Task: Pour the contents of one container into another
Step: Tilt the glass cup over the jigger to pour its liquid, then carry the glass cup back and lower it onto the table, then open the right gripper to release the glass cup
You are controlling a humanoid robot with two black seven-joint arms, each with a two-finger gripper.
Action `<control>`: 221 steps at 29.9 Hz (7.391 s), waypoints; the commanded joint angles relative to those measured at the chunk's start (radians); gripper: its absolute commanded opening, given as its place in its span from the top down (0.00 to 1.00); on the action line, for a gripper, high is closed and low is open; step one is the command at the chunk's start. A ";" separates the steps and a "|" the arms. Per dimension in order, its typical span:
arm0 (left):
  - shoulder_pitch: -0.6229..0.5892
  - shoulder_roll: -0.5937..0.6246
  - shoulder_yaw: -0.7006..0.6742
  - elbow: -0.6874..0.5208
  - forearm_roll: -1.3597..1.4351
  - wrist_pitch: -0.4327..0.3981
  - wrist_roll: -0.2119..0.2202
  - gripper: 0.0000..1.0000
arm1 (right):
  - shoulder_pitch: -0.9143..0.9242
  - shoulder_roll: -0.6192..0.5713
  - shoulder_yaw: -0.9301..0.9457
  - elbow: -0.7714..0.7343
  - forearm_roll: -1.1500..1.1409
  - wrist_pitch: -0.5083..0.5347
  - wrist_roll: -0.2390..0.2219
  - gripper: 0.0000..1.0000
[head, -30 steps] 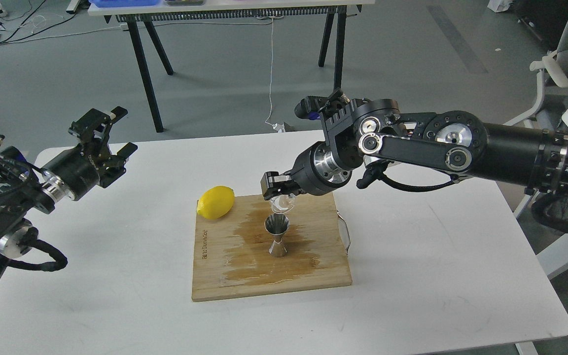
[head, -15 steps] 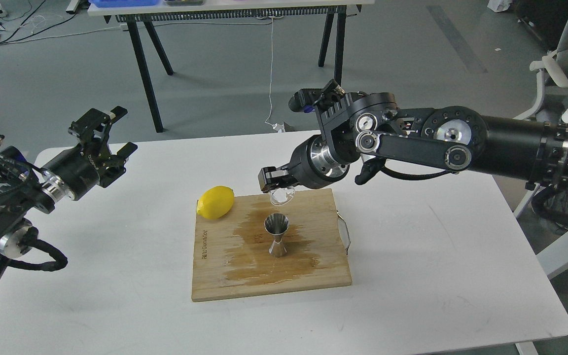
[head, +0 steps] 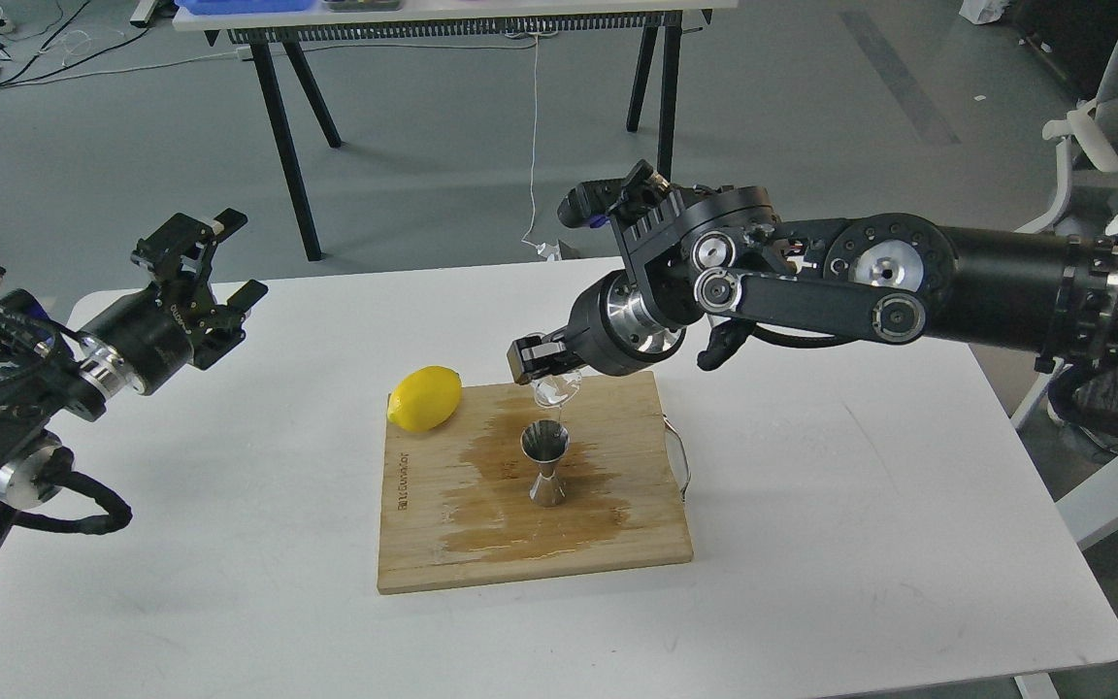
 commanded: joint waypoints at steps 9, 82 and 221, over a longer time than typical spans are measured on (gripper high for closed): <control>0.000 0.000 0.000 0.000 -0.001 0.000 0.000 0.01 | 0.007 0.013 -0.002 0.005 -0.002 0.000 0.000 0.78; 0.002 0.003 0.000 0.000 -0.001 0.000 0.000 0.01 | 0.080 0.016 -0.032 0.088 -0.091 0.000 0.027 0.80; 0.006 -0.104 0.012 0.088 0.004 0.000 0.000 0.01 | -1.173 -0.070 1.362 -0.531 1.213 -0.472 0.088 0.79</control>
